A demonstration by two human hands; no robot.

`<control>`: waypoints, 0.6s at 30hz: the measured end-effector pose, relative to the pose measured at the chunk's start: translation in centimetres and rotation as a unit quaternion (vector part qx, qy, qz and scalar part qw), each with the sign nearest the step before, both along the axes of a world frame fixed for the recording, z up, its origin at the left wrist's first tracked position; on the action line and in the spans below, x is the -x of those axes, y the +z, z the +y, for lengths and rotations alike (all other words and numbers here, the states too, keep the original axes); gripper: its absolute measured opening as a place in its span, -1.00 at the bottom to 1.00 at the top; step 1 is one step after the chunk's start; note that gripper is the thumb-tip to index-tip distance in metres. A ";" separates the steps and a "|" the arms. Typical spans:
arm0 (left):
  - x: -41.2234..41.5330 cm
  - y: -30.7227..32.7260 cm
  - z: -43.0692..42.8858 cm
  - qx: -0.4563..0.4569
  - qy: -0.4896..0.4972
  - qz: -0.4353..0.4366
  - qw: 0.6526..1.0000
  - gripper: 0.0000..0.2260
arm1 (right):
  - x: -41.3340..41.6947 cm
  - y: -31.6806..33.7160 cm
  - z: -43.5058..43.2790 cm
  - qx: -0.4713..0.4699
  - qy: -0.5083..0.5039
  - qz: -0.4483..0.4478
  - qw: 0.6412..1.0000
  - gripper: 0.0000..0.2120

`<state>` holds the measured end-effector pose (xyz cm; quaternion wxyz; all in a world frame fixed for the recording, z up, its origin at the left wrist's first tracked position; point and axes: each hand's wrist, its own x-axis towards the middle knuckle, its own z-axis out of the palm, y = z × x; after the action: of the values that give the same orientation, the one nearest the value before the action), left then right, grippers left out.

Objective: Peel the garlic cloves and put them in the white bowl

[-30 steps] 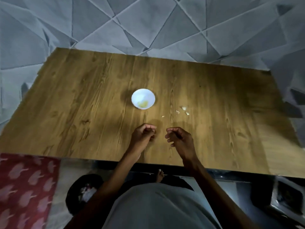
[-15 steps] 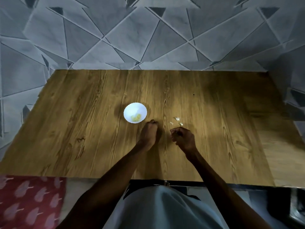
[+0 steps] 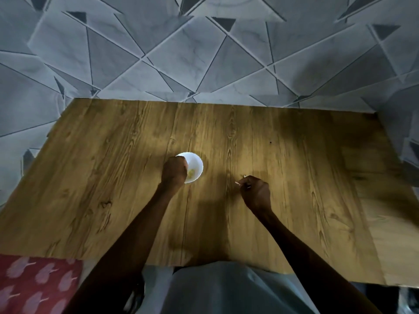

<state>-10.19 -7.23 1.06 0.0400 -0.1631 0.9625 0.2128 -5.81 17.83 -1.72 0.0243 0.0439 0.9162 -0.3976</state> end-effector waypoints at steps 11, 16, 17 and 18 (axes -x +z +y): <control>-0.8 0.7 1.5 -0.034 -0.045 0.096 0.994 -0.83 | 1.7 -1.7 -0.7 -0.141 0.070 -0.014 0.987 -0.86; -4.1 2.3 5.3 -0.173 -0.090 0.098 0.976 -0.86 | 0.8 -1.8 -0.9 -0.154 0.085 -0.014 0.984 -0.79; -4.7 1.9 6.0 -0.200 -0.099 0.082 0.971 -0.86 | 0.4 -1.8 -0.7 -0.156 0.087 -0.016 0.984 -0.78; -5.3 1.4 6.5 -0.213 -0.111 0.071 0.968 -0.87 | 0.0 -1.8 -0.5 -0.157 0.095 -0.012 0.983 -0.79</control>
<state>-4.91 -0.74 2.46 0.0293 -0.0273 0.9074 0.4183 -5.79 17.34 -3.48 0.0662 -0.0355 0.9668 -0.2441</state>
